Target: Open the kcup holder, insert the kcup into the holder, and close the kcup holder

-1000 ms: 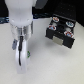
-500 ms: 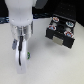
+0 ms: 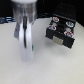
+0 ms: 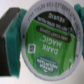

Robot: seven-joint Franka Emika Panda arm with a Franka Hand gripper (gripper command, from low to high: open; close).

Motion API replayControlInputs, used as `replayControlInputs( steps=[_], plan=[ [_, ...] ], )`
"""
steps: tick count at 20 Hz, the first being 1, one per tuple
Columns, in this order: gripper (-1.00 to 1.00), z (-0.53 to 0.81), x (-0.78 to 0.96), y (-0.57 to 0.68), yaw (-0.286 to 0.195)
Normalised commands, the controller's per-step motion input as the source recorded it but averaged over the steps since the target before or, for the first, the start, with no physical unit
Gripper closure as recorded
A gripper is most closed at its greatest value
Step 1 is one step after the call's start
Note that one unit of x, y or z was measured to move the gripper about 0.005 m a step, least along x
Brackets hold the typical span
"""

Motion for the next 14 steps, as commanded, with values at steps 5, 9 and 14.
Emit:
replayControlInputs(
  steps=[5, 9, 14],
  plan=[
    [1.0, 0.69, 0.04, 0.6, 0.025],
    [1.0, 0.56, 0.04, 0.63, 0.023],
    [1.0, 0.47, 0.01, 0.63, 0.026]
  ],
)
